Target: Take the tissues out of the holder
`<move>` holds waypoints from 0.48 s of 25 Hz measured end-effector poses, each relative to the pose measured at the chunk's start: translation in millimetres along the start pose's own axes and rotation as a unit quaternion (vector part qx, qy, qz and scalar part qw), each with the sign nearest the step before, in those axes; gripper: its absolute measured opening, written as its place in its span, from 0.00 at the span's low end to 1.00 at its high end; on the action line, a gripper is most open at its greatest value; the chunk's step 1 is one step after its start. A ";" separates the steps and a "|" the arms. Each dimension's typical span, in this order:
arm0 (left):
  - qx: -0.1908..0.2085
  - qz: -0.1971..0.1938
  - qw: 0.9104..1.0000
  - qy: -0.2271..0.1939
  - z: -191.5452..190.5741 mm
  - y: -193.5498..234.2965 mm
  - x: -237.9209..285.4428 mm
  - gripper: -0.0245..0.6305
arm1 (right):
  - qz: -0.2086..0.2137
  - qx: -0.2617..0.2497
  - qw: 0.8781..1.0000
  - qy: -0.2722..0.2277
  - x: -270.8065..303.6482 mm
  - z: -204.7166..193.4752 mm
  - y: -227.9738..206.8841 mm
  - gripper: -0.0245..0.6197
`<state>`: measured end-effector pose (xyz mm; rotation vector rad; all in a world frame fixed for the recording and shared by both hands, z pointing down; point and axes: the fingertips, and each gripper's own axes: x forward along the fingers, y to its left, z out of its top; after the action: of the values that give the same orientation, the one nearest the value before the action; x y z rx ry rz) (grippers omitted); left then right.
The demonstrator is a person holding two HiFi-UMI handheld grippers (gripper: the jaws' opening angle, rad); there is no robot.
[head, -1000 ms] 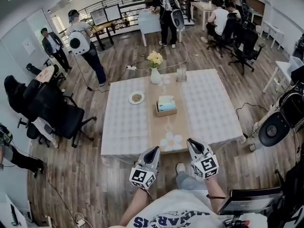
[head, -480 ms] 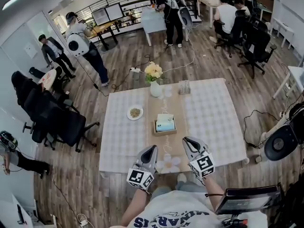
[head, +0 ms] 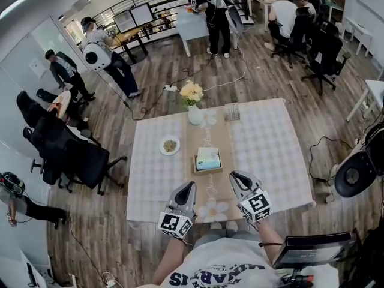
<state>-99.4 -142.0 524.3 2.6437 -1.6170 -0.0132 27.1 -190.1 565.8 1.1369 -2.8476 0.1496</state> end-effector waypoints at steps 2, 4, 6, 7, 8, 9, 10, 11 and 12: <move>0.006 -0.003 1.000 0.004 -1.2 -0.2 3.4 0.04 | -0.001 0.003 1.000 0.002 0.1 0.8 -1.3 0.05; 0.008 -0.005 1.000 0.008 -3.1 1.0 5.2 0.04 | -0.003 0.003 1.000 0.003 0.0 2.1 -1.2 0.05; 0.007 -0.007 1.000 0.009 -3.3 2.1 4.6 0.04 | -0.006 0.002 1.000 0.003 0.4 3.4 -0.9 0.05; 0.006 -0.008 1.000 0.010 -3.4 2.5 3.4 0.04 | -0.007 0.003 1.000 0.003 0.8 3.6 -0.8 0.05; 0.007 -0.009 1.000 0.010 -3.8 3.2 2.0 0.04 | -0.009 0.004 1.000 0.003 1.6 3.5 -0.5 0.05; 0.008 -0.010 1.000 0.010 -4.5 4.5 0.5 0.04 | -0.009 0.005 1.000 0.003 2.8 3.3 0.5 0.05; 0.008 -0.011 1.000 0.011 -5.4 6.3 -0.9 0.04 | -0.010 0.005 1.000 0.003 3.9 3.3 2.1 0.05; 0.007 -0.011 1.000 0.012 -6.3 7.9 -2.3 0.04 | -0.010 0.004 1.000 0.004 4.7 3.3 3.9 0.05; 0.005 -0.010 1.000 0.012 -6.9 8.6 -3.4 0.04 | -0.009 0.002 1.000 0.005 5.0 3.3 5.5 0.05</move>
<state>-108.4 -142.7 531.5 2.6579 -1.5867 0.0276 19.6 -190.0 562.7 1.1594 -2.8293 0.1590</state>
